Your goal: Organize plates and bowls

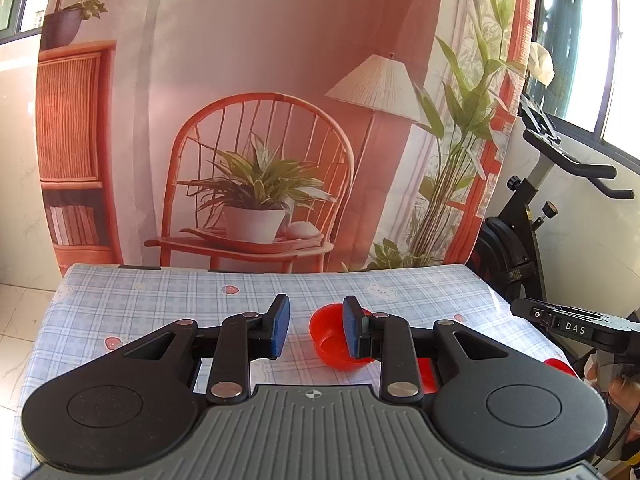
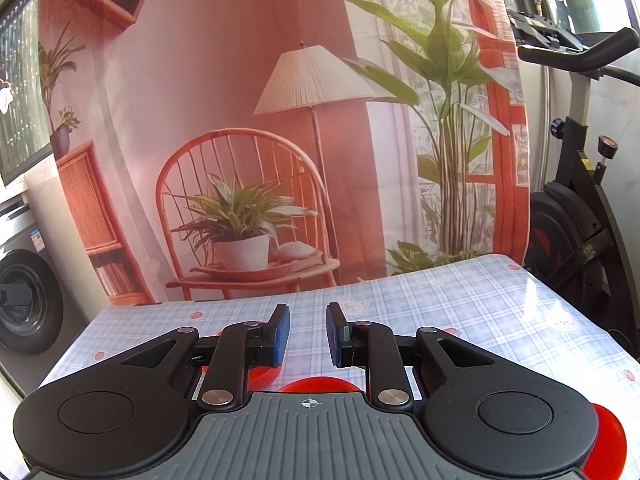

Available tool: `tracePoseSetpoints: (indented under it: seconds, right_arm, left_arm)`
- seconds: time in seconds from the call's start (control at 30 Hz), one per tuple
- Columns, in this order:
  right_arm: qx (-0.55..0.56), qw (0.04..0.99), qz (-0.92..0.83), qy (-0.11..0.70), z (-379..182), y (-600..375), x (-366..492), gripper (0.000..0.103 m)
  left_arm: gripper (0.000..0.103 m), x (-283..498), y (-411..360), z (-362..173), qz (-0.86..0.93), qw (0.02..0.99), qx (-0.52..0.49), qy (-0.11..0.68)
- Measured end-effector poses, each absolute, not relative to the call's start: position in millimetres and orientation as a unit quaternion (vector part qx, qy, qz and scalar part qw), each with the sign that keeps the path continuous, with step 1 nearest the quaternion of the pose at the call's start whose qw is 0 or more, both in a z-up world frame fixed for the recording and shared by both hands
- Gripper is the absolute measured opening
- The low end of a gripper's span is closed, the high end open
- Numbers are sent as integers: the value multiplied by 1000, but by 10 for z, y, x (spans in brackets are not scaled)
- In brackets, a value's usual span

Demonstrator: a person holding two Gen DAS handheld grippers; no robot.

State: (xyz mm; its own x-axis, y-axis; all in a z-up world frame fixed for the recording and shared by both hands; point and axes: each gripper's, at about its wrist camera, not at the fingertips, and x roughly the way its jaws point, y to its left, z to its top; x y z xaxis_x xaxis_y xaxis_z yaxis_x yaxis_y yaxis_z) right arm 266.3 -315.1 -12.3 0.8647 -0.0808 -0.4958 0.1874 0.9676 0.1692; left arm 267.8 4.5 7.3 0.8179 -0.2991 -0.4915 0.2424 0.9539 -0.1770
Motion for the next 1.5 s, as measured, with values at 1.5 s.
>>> tracePoseSetpoints:
  seconds: [1.5]
  right_arm:
    - [148,885,-16,442,-1447,-3004,4407,12]
  left_arm:
    - [17,4419,-424,-1571,-186,878,-94,431]
